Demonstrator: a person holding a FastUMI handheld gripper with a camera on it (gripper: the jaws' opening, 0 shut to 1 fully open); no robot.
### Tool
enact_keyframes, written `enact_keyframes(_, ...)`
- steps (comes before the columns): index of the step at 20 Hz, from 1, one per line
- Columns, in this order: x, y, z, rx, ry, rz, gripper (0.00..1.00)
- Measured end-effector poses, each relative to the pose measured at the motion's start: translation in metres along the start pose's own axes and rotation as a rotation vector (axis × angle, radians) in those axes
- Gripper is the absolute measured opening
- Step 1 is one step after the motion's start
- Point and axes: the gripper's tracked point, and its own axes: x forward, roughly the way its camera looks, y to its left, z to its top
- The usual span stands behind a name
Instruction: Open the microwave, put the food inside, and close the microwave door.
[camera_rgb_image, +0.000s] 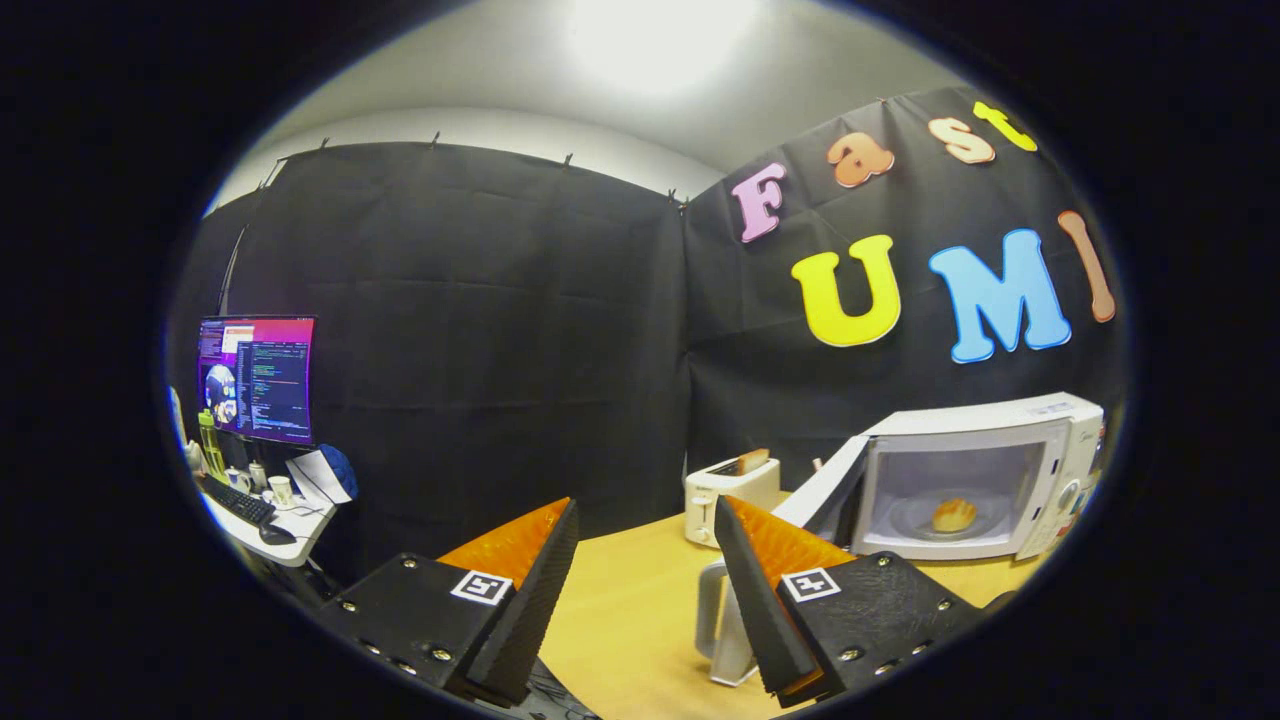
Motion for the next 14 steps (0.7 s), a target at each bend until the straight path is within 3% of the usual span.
enact_keyframes(5, 0.035, 0.012, -0.053, 0.015, 0.100, 0.013, 0.83)
enact_keyframes(7, 0.038, -0.003, -0.070, 0.004, 0.125, -0.062, 0.51)
enact_keyframes(9, 0.043, -0.007, -0.086, 0.016, 0.163, -0.059, 0.20)
enact_keyframes(10, 0.046, -0.011, -0.092, 0.000, 0.172, -0.072, 0.21)
enact_keyframes(11, 0.046, -0.029, -0.101, -0.033, 0.187, -0.137, 0.10)
enact_keyframes(12, 0.039, -0.033, -0.102, -0.048, 0.198, -0.133, 0.00)
enact_keyframes(14, 0.039, -0.049, -0.110, -0.050, 0.211, -0.179, 0.00)
